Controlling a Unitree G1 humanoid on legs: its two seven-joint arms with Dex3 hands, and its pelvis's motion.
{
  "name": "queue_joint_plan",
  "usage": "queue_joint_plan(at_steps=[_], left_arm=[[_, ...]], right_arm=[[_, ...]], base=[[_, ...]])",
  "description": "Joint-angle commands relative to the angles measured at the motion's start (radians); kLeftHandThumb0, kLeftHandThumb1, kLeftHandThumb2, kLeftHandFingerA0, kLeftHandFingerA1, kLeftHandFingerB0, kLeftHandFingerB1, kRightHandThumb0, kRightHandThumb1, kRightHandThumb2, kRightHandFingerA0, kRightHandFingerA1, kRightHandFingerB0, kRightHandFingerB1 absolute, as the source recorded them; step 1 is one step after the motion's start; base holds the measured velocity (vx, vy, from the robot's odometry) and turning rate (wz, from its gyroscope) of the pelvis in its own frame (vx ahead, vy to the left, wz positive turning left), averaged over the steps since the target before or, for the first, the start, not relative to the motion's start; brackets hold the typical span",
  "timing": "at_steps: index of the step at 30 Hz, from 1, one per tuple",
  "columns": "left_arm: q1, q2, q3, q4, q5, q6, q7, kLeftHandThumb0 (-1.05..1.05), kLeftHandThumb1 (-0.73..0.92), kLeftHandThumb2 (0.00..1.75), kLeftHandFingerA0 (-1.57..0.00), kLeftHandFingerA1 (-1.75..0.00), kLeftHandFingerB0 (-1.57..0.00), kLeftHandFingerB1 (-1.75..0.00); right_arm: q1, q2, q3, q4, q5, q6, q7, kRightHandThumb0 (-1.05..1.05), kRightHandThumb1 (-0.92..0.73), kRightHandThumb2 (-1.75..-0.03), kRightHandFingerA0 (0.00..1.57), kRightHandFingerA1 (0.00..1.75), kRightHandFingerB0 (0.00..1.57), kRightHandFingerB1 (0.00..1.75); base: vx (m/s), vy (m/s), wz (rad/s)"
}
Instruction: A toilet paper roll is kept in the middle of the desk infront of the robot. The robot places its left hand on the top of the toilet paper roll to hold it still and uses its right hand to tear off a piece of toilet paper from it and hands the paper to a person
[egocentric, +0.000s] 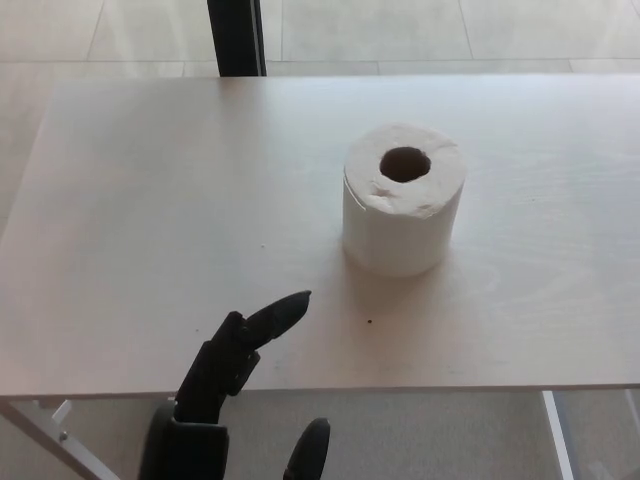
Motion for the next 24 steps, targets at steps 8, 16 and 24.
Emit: queue_joint_plan(at_steps=[8,16,24], left_arm=[[0.319,0.053,0.575,-0.103,-0.369,-0.185,-0.060,-0.13,0.45,1.08,-0.12,-0.56,-0.20,-0.55],[0.269,0.189,0.994,0.573,-0.441,-0.334,-0.050,-0.04,0.60,0.73,-0.21,-0.56,-0.34,-0.43],[-0.083,0.314,1.182,1.569,-0.649,-0.304,-0.150,-0.12,0.46,0.93,-0.17,-0.56,-0.27,-0.55]], right_arm=[[0.856,0.618,-0.865,-0.076,0.500,-0.656,-0.226,-0.48,-0.68,-0.60,0.34,0.64,0.46,0.43],[0.695,0.512,-0.951,0.614,0.634,-0.654,-0.272,-0.38,-0.61,-0.56,0.28,1.06,0.40,0.68],[0.688,0.523,-1.063,0.374,0.749,-0.002,-0.043,-0.36,-0.65,-0.60,0.56,1.46,0.42,0.71]], base=[[0.00,0.000,0.00],[0.00,0.000,0.00],[0.00,0.000,0.00]])
